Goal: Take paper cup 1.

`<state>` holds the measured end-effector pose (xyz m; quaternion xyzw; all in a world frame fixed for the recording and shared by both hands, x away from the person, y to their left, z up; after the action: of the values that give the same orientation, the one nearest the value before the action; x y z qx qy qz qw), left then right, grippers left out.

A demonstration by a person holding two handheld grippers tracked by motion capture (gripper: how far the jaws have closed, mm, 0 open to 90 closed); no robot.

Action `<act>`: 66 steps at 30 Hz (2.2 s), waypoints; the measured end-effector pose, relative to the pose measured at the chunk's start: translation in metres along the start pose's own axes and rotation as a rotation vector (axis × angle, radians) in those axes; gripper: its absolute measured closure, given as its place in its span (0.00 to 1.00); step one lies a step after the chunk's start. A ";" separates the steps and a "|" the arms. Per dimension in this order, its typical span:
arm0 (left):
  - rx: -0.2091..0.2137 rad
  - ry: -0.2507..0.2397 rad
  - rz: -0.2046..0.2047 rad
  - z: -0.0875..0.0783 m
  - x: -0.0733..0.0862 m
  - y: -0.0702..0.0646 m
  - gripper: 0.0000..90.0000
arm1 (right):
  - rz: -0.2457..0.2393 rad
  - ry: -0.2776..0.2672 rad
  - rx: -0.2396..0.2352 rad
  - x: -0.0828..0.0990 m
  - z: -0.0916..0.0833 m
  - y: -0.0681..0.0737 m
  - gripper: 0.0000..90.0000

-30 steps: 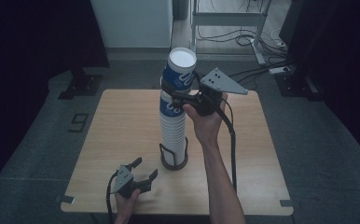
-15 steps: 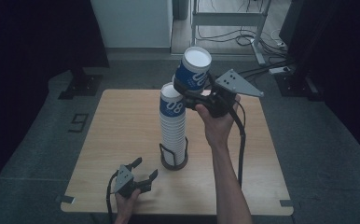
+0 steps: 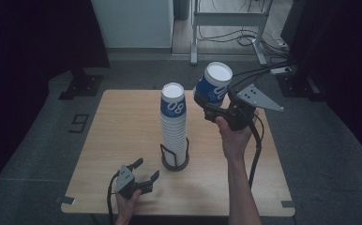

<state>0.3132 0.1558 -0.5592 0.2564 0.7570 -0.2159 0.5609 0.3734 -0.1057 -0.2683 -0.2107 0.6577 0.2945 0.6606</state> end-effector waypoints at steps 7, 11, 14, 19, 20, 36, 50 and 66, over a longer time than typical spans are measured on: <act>0.005 0.001 -0.001 0.000 0.000 0.000 0.18 | 0.017 0.027 0.014 0.019 -0.010 -0.005 0.25; 0.004 0.008 0.002 0.001 0.000 -0.001 0.18 | 0.037 0.061 0.019 0.044 -0.014 -0.007 0.25; 0.002 0.013 0.012 0.001 0.000 -0.001 0.18 | 0.057 0.074 0.024 0.056 -0.016 -0.010 0.25; 0.005 0.020 0.028 0.002 0.000 -0.004 0.16 | 0.068 0.085 0.028 0.068 -0.021 -0.011 0.25; 0.007 0.020 0.025 0.002 0.000 -0.003 0.16 | 0.079 0.087 0.022 0.074 -0.023 -0.011 0.25; 0.052 0.022 0.005 0.002 -0.003 -0.006 0.16 | 0.141 0.155 0.009 0.132 -0.032 -0.007 0.25; 0.097 0.016 0.005 0.000 -0.005 -0.014 0.20 | 0.197 0.196 -0.006 0.178 -0.037 0.004 0.25; 0.136 -0.032 0.027 0.003 -0.011 -0.029 0.29 | 0.287 0.197 -0.037 0.213 -0.038 0.018 0.25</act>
<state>0.2999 0.1298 -0.5482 0.3005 0.7280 -0.2632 0.5572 0.3247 -0.0937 -0.4797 -0.1546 0.7370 0.3756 0.5403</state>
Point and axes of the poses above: each handheld gripper's, and its own axes: z roughly forward along the jaws, x roughly out of its underside, y roughly to its left, the point moved 6 cm from there along z, roughly forward along the jaws, and after that the axes turned 3 degrees about y, right-handed, at the moved point
